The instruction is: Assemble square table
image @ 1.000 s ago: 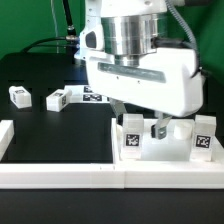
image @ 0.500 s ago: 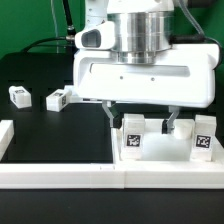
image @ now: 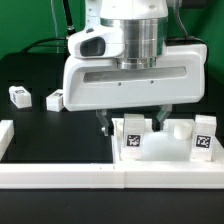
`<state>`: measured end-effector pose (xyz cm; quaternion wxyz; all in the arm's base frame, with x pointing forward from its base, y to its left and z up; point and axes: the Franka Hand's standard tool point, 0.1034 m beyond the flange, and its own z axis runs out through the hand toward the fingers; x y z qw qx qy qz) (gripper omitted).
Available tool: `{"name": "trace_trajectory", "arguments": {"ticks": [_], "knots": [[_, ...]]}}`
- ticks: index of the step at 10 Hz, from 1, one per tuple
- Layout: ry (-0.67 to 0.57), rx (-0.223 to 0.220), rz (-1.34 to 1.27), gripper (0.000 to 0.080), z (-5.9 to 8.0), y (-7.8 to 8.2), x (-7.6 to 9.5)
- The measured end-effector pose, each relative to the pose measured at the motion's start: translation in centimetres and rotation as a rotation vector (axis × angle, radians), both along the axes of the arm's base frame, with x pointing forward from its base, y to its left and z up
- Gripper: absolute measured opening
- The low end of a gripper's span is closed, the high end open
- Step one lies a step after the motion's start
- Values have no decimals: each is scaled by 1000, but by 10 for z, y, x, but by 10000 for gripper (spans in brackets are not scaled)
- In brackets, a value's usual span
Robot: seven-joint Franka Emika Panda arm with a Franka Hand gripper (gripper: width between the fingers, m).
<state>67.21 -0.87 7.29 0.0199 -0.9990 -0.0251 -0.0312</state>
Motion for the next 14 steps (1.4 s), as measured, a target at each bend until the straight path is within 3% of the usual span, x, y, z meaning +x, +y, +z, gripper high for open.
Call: {"name": "trace_trajectory", "arguments": {"ticks": [2,4,7,9,10,14], "knots": [[5,7,-120,285,0,0,0],[11,17,-272,289,0,-1,0],[47,32,-797,289,1,-2,-3],[143,103,-1270,289,5,3,-6],[165,140,-1376,290,7,1,-4],[177,127,-1576,291,9,4,-3]]}}
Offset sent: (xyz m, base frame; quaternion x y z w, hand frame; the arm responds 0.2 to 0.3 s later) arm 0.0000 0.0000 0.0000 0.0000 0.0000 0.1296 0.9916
